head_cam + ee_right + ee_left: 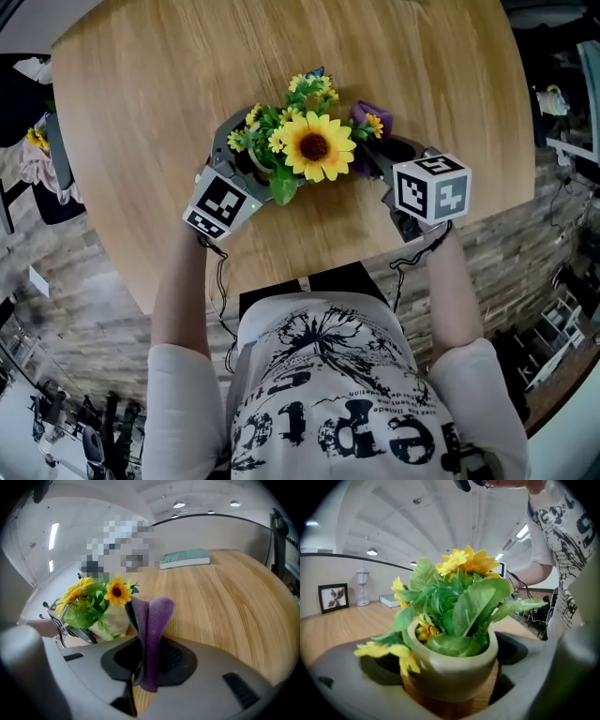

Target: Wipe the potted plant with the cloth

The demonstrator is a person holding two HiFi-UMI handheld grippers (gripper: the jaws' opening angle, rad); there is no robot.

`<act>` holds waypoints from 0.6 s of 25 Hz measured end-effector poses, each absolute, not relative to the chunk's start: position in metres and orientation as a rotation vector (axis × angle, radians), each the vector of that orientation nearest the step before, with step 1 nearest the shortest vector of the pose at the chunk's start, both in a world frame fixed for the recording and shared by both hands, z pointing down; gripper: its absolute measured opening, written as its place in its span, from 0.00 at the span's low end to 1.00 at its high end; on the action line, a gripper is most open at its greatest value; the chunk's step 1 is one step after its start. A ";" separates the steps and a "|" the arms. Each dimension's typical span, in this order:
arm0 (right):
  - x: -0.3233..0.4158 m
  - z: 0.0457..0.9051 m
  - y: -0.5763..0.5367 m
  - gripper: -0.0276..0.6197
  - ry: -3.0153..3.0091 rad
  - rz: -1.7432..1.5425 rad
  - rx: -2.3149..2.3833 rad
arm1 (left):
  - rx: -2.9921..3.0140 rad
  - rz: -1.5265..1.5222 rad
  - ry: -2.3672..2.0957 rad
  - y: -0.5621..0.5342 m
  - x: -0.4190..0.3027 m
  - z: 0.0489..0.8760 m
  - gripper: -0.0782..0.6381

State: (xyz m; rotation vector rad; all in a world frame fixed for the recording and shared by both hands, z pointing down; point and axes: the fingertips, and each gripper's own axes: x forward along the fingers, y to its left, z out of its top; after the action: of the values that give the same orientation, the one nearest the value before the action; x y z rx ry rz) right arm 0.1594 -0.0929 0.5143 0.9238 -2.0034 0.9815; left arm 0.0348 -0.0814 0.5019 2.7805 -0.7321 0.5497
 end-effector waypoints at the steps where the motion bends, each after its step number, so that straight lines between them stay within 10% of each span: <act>1: 0.160 0.513 -0.096 0.16 -2.010 0.983 0.932 | 2.780 0.555 -0.731 -0.082 0.035 0.502 0.93; 15: 0.166 0.502 -0.103 0.16 -2.031 0.939 1.002 | 2.754 0.630 -0.802 -0.079 0.030 0.505 0.86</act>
State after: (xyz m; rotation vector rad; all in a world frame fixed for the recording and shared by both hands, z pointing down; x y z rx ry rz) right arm 0.1656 -0.1031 0.5020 1.0016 -2.0312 0.9391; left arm 0.0305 -0.0788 0.5045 2.7541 -0.8023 0.6298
